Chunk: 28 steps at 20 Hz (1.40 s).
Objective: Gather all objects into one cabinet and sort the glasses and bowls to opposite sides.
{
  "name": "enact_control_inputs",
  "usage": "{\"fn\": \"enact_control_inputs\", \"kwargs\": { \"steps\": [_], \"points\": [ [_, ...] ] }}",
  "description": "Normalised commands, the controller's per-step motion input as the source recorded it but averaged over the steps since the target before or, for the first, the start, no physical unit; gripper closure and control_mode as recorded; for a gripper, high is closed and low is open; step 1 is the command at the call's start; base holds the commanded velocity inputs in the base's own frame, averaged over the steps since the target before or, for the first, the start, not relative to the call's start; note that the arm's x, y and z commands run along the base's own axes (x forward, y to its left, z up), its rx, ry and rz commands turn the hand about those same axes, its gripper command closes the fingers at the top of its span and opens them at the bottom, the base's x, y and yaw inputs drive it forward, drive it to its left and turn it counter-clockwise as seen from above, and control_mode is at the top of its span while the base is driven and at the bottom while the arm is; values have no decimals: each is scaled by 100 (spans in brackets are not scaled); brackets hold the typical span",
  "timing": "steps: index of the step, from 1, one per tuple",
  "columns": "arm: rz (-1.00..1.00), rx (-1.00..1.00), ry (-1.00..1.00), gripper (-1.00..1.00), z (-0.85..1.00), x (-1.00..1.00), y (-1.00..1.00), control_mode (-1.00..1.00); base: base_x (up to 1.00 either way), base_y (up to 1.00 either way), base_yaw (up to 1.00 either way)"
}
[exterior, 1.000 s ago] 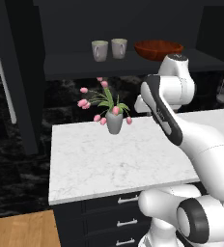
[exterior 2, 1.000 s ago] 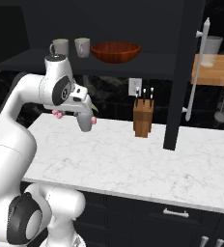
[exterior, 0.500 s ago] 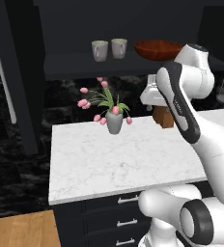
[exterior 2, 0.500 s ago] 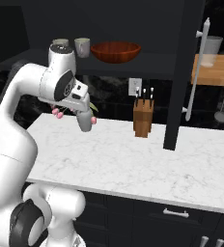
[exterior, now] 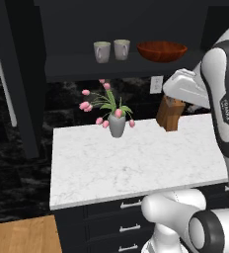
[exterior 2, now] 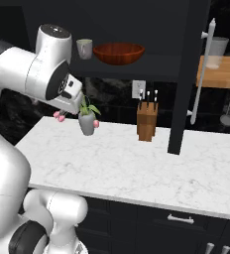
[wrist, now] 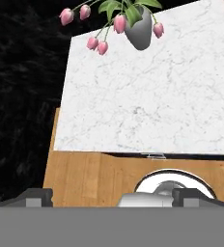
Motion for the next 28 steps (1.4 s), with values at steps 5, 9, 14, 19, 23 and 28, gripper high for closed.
{"fn": "enact_control_inputs", "kwargs": {
  "steps": [5, 9, 14, 19, 23, 28],
  "points": [
    [0, 2, 0, -100, 26, -84, 0, -100, 0, 0, 0],
    [0, -4, -4, -100, 16, -66, 0, -100, 0, 0, 0],
    [0, -4, -5, -100, 6, -38, 0, 100, -10, 0, 0],
    [0, 0, 0, -100, 0, 0, 0, 100, -54, -2, -12],
    [0, 0, 0, -100, 0, 0, 0, 100, -51, -3, -30],
    [0, 0, 0, -100, 0, 0, 0, 100, -22, 0, -55]
  ]
}}
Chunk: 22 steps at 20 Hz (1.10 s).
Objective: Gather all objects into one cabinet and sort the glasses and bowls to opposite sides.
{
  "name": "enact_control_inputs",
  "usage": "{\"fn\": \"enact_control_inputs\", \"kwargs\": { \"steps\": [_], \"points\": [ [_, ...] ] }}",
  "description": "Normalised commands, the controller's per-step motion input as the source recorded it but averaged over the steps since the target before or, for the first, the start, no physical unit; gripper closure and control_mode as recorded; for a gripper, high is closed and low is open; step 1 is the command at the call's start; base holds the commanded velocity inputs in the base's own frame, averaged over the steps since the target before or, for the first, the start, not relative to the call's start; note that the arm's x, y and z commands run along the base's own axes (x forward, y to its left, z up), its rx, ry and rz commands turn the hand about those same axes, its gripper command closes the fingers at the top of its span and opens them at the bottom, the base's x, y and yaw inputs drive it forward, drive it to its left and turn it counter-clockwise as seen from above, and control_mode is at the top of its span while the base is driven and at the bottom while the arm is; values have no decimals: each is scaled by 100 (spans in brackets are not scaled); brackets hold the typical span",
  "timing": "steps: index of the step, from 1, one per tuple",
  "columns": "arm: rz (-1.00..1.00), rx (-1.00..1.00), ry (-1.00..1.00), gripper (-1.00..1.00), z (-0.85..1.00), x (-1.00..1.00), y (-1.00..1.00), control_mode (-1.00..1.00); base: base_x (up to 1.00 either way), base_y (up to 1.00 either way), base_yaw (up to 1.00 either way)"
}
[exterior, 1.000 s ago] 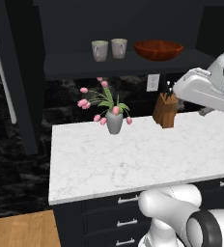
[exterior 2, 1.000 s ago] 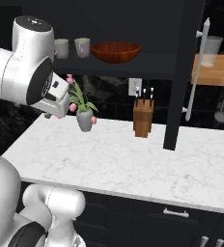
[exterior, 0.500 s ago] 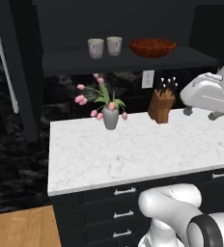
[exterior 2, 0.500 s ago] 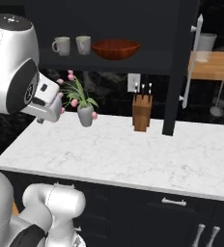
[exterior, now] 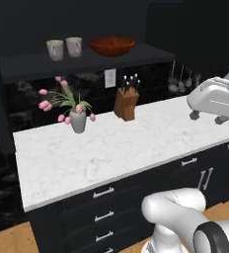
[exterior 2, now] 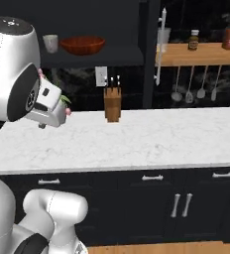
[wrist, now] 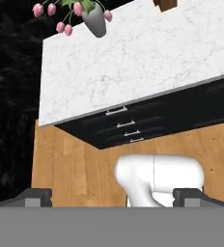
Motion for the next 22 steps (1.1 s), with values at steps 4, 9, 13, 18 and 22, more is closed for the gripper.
{"fn": "enact_control_inputs", "kwargs": {
  "steps": [4, 9, 13, 18, 22],
  "points": [
    [0, 0, 0, -100, 0, 0, 0, 100, -9, 0, -56],
    [0, 0, 0, -100, 0, 0, 0, 100, -1, 0, -53],
    [0, 0, 0, -100, 0, 0, 0, 100, 0, 0, -49],
    [0, 0, 0, -100, 0, 0, 0, 100, -11, 0, -48],
    [0, 0, 0, -100, 0, 0, 0, 100, -19, 0, -48]
  ]
}}
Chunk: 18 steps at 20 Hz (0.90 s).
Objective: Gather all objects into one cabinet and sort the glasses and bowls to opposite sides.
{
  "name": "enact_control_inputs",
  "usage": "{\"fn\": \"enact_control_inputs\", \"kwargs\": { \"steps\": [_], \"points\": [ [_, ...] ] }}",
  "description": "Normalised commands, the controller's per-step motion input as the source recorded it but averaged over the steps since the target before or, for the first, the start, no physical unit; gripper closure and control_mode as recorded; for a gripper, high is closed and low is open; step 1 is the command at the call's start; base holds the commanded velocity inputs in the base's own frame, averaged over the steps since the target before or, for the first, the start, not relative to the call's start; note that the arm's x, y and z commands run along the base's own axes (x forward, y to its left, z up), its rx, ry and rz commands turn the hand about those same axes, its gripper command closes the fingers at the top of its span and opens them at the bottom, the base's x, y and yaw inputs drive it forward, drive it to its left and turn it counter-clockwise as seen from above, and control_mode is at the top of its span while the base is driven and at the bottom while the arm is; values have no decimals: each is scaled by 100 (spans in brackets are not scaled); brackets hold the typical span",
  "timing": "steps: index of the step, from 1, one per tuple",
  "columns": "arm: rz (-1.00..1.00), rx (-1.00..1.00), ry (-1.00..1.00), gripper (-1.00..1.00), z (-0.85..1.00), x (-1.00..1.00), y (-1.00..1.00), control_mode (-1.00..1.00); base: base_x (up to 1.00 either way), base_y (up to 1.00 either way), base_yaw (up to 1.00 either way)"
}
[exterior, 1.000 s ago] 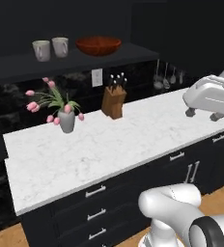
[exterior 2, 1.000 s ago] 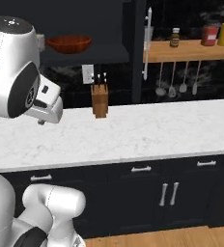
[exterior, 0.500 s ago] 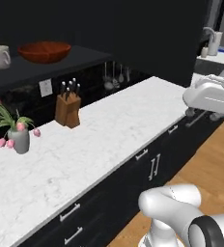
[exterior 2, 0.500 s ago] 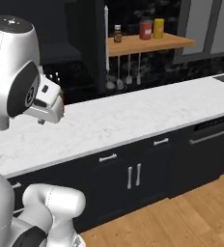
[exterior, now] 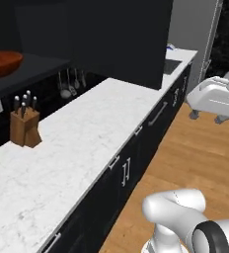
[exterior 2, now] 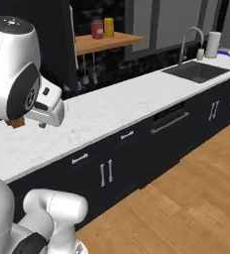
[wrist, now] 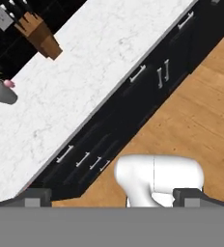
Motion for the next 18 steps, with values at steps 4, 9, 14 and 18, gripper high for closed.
{"fn": "enact_control_inputs", "kwargs": {
  "steps": [4, 9, 14, 18],
  "points": [
    [0, 0, 0, -100, 0, 0, 0, 100, -23, 0, -46],
    [0, 0, 0, -100, 0, 0, 0, 100, -26, 0, -47],
    [0, 0, 0, -100, 0, 0, 0, 100, -22, 0, -47],
    [0, 0, 0, -100, 0, 0, 0, 100, -20, 0, -47]
  ]
}}
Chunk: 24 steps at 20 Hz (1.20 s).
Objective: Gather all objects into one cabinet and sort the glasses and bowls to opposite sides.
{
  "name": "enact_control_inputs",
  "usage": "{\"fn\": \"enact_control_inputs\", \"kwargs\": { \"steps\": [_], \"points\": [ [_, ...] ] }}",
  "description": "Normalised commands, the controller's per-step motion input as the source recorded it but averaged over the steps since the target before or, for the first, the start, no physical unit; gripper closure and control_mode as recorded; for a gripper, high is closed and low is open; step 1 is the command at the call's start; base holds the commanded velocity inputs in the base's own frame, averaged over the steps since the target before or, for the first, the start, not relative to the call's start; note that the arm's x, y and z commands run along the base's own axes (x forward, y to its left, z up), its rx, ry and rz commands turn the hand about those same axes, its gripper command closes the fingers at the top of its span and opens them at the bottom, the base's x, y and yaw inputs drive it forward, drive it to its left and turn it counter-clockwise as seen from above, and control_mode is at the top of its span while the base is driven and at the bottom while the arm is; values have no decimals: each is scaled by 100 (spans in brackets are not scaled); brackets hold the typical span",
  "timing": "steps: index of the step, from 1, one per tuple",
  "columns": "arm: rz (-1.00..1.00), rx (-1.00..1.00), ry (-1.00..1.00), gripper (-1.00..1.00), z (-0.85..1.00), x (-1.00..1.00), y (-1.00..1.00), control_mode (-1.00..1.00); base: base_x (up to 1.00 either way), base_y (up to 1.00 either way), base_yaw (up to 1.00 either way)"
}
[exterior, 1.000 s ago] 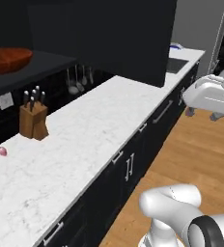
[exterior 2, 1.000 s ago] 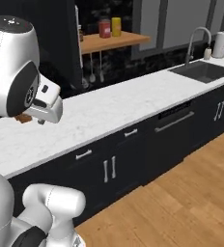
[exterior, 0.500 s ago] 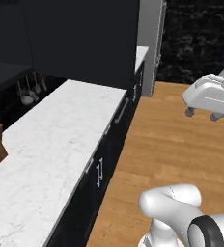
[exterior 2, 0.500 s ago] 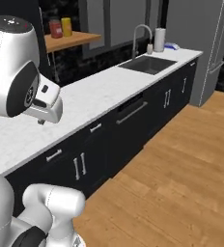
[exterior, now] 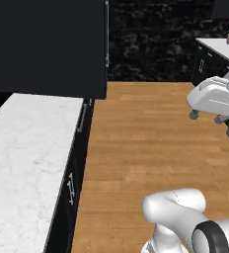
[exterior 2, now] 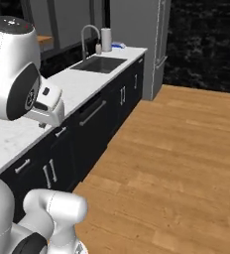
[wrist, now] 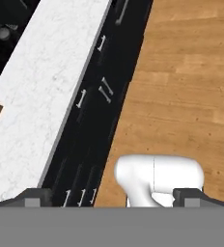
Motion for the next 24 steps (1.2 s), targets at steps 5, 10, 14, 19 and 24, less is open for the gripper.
{"fn": "enact_control_inputs", "kwargs": {
  "steps": [5, 10, 14, 19, 24],
  "points": [
    [0, 0, 0, -100, 0, 0, 0, 100, -20, 0, -46],
    [0, 0, 0, -100, 0, 0, 0, 100, -25, 0, -43],
    [0, 0, 0, -100, 0, 0, 0, 100, -4, -4, -26],
    [0, 0, 0, -100, 0, 0, 0, 100, 71, -41, -1],
    [0, 0, 0, -100, 0, 0, 0, 100, 100, -70, 0]
  ]
}}
